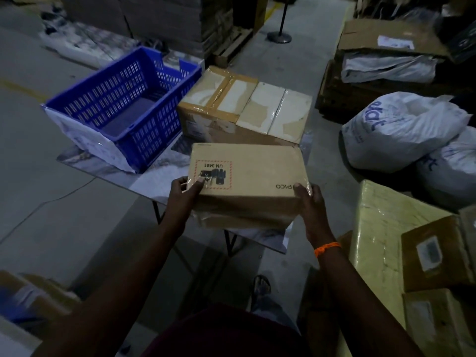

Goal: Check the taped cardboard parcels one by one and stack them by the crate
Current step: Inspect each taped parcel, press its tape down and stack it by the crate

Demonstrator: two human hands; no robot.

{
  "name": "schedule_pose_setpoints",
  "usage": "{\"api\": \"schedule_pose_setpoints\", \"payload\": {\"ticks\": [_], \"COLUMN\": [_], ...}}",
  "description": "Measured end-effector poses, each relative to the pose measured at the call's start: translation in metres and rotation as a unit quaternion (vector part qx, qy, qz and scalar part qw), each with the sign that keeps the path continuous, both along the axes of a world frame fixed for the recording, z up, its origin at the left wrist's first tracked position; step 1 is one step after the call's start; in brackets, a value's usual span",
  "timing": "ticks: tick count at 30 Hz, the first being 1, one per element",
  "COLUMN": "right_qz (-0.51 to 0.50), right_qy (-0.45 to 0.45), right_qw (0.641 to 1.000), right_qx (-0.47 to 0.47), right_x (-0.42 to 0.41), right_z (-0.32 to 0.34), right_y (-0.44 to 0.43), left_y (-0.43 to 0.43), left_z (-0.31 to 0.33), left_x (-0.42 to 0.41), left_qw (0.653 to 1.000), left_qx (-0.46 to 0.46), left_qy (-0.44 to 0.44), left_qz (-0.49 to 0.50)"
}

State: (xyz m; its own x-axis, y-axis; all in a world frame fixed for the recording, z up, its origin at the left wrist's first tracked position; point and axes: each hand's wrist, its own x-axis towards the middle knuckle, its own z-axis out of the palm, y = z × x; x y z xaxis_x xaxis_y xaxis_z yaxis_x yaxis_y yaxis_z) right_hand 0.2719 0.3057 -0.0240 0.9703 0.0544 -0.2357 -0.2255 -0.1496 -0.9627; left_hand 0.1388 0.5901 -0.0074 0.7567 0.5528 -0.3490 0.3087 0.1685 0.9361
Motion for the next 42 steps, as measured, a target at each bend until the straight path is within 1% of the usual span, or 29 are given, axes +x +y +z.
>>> {"api": "schedule_pose_setpoints", "payload": {"ticks": [2,3,4,6,7,8,10,12,15,17,20,23,26,30,35,37,42], "right_qz": [0.005,0.007,0.013,0.053,0.091,0.137,0.234,0.298,0.332,0.333,0.318,0.323,0.326,0.348,0.289,0.265,0.251], "right_qy": [-0.047,-0.09,-0.147,-0.269,-0.316,-0.342,-0.355,-0.344,-0.321,-0.325,-0.344,-0.335,-0.324,-0.316,-0.279,-0.277,-0.284], "right_qw": [0.994,0.984,0.966,0.913,0.885,0.861,0.818,0.785,0.749,0.736,0.728,0.731,0.735,0.735,0.74,0.74,0.74], "right_qx": [-0.095,-0.152,-0.21,-0.301,-0.331,-0.351,-0.387,-0.42,-0.474,-0.492,-0.501,-0.499,-0.498,-0.488,-0.54,-0.553,-0.556], "right_x": [-0.004,-0.006,-0.009,-0.009,-0.007,-0.005,0.001,0.01,0.02,0.021,0.017,0.018,0.017,0.018,0.041,0.047,0.043], "right_z": [0.006,0.008,0.013,0.022,0.025,0.028,0.029,0.031,0.03,0.025,0.018,0.018,0.025,0.03,0.029,0.029,0.02], "right_y": [0.005,0.008,0.013,0.029,0.041,0.054,0.08,0.099,0.107,0.105,0.101,0.104,0.104,0.098,0.06,0.046,0.042], "left_y": [0.001,0.002,0.001,-0.006,-0.012,-0.019,-0.032,-0.037,-0.027,-0.022,-0.024,-0.024,-0.023,-0.023,0.014,0.019,0.018], "left_z": [0.002,0.004,0.009,0.018,0.023,0.027,0.032,0.03,0.014,0.007,0.003,0.005,0.008,0.007,0.009,0.009,0.001], "left_x": [0.003,0.006,0.01,0.021,0.028,0.038,0.059,0.078,0.091,0.089,0.084,0.085,0.084,0.081,0.069,0.064,0.061], "left_qw": [0.997,0.989,0.975,0.926,0.897,0.87,0.817,0.775,0.73,0.71,0.707,0.707,0.71,0.706,0.727,0.734,0.745], "left_qx": [0.081,0.144,0.221,0.371,0.428,0.469,0.529,0.569,0.603,0.624,0.629,0.627,0.622,0.628,0.607,0.6,0.587], "left_qy": [0.001,-0.003,-0.009,-0.05,-0.07,-0.076,-0.056,-0.003,0.076,0.082,0.067,0.076,0.072,0.06,0.123,0.111,0.086], "left_qz": [-0.01,-0.013,-0.017,-0.046,-0.083,-0.132,-0.223,-0.277,-0.312,-0.316,-0.315,-0.319,-0.322,-0.322,-0.296,-0.297,-0.303]}}
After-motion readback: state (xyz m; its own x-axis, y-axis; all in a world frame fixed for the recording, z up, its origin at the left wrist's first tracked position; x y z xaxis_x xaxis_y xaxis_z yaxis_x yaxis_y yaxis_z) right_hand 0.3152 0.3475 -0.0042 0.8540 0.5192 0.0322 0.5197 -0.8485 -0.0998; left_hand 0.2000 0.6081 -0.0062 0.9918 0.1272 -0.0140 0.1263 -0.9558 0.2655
